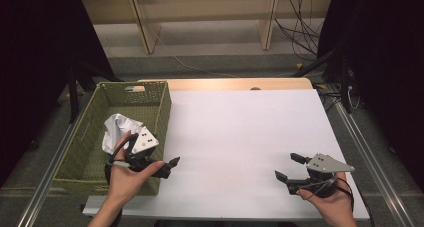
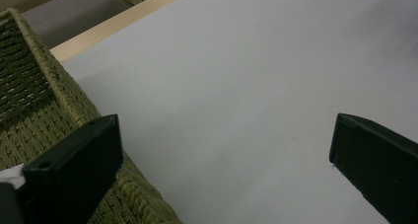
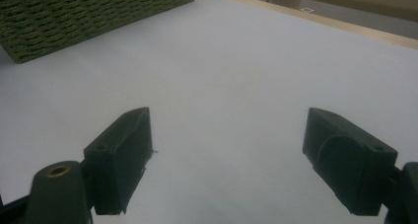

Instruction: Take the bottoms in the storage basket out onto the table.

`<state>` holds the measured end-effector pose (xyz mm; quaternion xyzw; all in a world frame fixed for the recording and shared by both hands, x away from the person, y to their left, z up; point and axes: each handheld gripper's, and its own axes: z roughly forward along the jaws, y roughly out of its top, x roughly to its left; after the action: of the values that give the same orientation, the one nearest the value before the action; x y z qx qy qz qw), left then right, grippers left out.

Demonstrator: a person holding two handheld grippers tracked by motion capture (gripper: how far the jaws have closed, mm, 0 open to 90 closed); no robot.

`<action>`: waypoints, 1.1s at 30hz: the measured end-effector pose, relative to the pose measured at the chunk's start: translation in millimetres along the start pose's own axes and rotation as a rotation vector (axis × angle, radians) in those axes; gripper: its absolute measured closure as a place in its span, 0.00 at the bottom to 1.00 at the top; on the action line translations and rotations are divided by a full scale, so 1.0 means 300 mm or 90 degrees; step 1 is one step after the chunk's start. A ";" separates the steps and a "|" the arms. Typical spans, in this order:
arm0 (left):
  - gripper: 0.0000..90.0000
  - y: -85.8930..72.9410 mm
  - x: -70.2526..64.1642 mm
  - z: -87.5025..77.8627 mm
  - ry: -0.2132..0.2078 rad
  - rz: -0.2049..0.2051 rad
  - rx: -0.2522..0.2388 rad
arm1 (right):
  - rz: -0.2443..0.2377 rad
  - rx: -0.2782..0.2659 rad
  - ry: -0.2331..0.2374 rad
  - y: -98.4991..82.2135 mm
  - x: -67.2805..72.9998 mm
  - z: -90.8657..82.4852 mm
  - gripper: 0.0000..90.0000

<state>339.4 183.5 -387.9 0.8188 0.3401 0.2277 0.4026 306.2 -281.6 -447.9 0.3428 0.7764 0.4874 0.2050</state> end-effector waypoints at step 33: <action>0.00 0.002 0.098 -0.069 0.038 -0.032 -0.012 | -0.016 -0.004 0.000 0.000 0.012 0.008 0.19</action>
<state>345.8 215.3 -372.6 0.7989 0.3701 0.2448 0.4060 305.5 -277.5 -449.1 0.3326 0.7790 0.4873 0.2123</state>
